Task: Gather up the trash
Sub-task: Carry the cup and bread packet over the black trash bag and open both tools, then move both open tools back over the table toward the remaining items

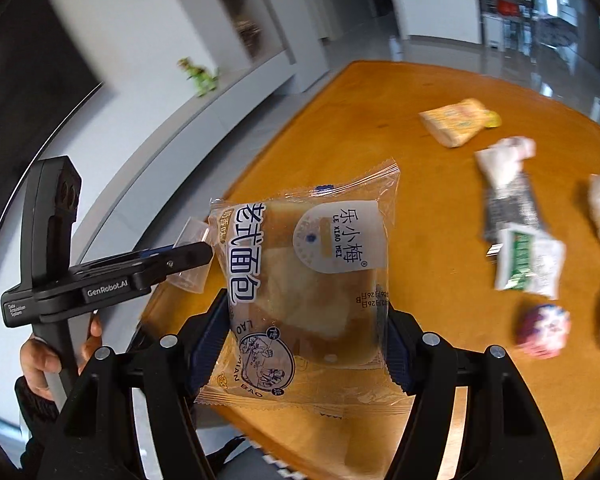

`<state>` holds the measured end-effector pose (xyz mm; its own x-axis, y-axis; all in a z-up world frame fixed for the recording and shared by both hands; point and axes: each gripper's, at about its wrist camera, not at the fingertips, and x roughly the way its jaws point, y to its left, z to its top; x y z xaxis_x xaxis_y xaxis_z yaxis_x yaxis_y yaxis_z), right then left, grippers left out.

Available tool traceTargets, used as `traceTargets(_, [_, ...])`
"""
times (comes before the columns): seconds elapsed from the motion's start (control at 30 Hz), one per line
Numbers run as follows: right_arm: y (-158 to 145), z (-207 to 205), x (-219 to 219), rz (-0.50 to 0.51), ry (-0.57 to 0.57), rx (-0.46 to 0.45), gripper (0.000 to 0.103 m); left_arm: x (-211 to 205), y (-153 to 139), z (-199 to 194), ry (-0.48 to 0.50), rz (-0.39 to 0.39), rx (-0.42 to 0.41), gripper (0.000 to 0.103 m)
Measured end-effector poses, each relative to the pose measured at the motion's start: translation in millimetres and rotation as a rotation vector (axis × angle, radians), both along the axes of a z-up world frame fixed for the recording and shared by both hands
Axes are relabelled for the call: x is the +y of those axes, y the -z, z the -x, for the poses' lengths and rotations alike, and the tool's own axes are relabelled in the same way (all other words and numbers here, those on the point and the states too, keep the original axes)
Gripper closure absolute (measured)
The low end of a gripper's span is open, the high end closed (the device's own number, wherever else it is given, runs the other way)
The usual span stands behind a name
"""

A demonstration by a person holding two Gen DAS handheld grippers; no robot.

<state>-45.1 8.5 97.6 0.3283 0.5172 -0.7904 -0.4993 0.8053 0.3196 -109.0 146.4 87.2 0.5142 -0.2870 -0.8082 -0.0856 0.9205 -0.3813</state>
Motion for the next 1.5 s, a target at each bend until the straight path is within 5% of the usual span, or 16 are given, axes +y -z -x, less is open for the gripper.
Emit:
traceTargets(0.6, [57.1,128.2,257.1,-0.014,-0.532,0.112,0.033,226.8,59.4,238.5,-0.613,-0.106,0.085,0.062])
traceTargets(0.67, [65.4,134.5,279.9,0.024,-0.555,0.102,0.025,244.0,68.6,254.7,-0.68,-0.097,0.124,0.035])
traceTargets(0.7, [67.2,136.4,287.8,0.047,-0.55,0.073,0.022,251.0,71.9,260.6,-0.715,-0.082,0.137,0.005])
traceTargets(0.83, [66.6,133.9,295.1,0.045,-0.561,0.063,0.021,271.8,74.1,281.1,-0.855,-0.109,0.149,0.006])
traceTargets(1.1, [64.9,128.9,265.5,0.002,-0.522,0.105,0.021,272.6,71.2,282.0,-0.85,-0.07,0.133,0.006])
traceTargets(1.5, [41.7,88.7,191.2,-0.028,-0.423,0.084,0.021,212.0,57.0,204.0,-0.668,-0.086,0.102,0.006])
